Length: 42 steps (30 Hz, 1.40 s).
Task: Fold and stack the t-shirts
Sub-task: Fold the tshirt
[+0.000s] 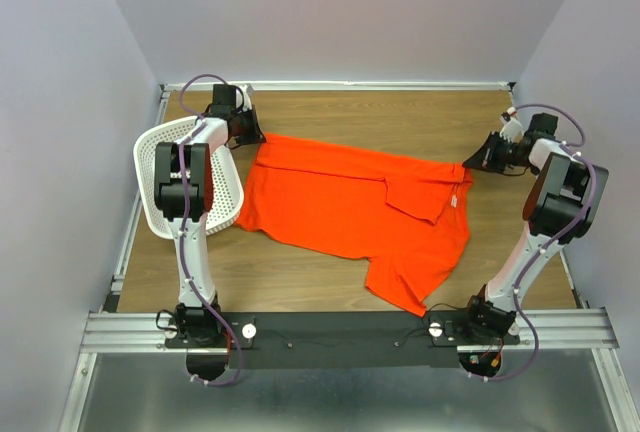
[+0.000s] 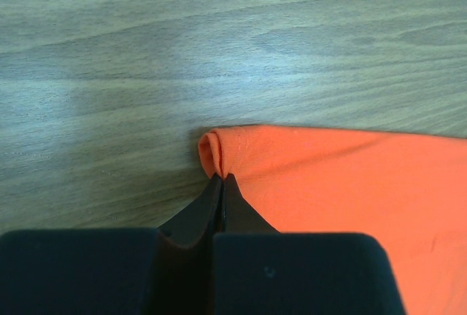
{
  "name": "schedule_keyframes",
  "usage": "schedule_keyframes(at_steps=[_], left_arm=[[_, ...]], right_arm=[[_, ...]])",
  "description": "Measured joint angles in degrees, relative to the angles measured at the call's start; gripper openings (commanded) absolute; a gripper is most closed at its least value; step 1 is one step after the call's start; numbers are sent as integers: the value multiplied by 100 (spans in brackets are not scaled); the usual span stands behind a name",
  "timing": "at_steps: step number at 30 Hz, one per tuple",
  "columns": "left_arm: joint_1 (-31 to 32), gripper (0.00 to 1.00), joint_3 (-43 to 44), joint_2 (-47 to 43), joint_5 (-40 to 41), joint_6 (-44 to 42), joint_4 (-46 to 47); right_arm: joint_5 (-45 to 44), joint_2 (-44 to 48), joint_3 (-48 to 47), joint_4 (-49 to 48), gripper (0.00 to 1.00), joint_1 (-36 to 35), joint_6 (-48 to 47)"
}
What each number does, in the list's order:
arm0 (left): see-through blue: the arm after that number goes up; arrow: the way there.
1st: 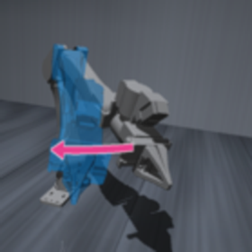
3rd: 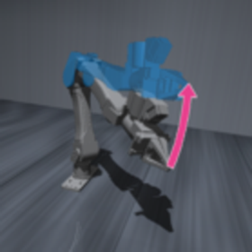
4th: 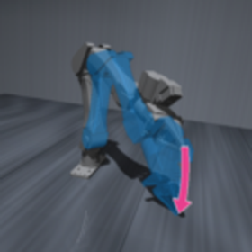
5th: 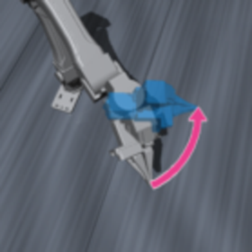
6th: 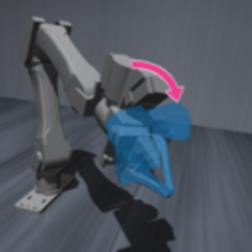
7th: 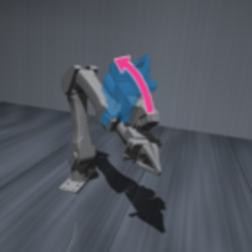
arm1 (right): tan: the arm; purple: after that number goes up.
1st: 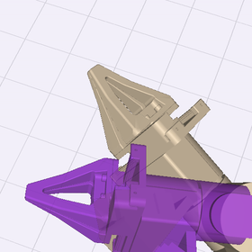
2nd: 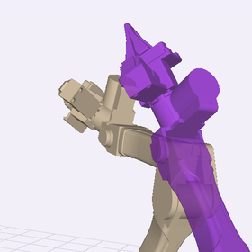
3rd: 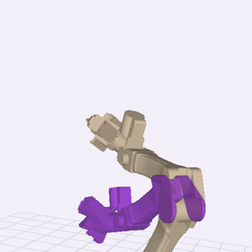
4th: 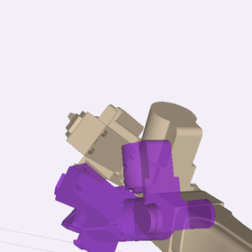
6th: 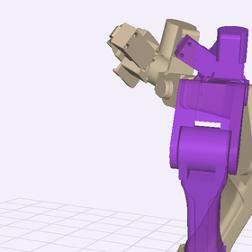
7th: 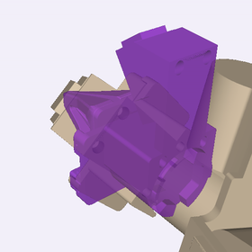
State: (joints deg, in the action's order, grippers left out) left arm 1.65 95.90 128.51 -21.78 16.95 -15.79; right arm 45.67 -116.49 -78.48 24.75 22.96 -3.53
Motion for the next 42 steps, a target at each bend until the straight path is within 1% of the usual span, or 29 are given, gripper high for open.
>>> schedule_keyframes(at_steps=[9,15,16,17,20,21,22,25,26,30,33,35,39,42], left_arm=[[-20,0,0,0,0,0,-4],[-42,0,0,0,-20,2,-11],[-44,0,0,0,-37,2,-11],[-44,0,0,0,-44,2,-13],[-44,0,0,0,-87,2,-11],[-44,0,0,0,-98,2,-13],[-44,0,0,0,-107,2,-11],[-48,0,0,0,-122,2,-11],[-50,0,0,0,-129,2,-11],[-55,0,0,0,-188,2,-11],[-57,0,13,9,-236,2,-7],[-57,0,20,13,-251,2,-9],[-57,0,20,17,-271,0,-2],[-59,0,20,20,-289,2,-7]], right_arm=[[-315,352,422,61,1,42,-17],[-426,570,579,61,2,251,-37],[-428,568,603,63,3,269,-42],[-428,564,640,72,7,295,-52],[-426,544,656,76,13,326,-85],[-426,542,656,79,18,330,-103],[-426,540,656,76,27,337,-120],[-420,540,656,79,44,350,-245],[-420,542,656,81,45,350,-258],[-404,557,656,83,61,365,-487],[-339,560,627,103,67,374,-601],[-227,533,503,144,69,372,-638],[-136,197,24,122,70,330,-640],[-136,-131,-214,127,67,251,-634]])
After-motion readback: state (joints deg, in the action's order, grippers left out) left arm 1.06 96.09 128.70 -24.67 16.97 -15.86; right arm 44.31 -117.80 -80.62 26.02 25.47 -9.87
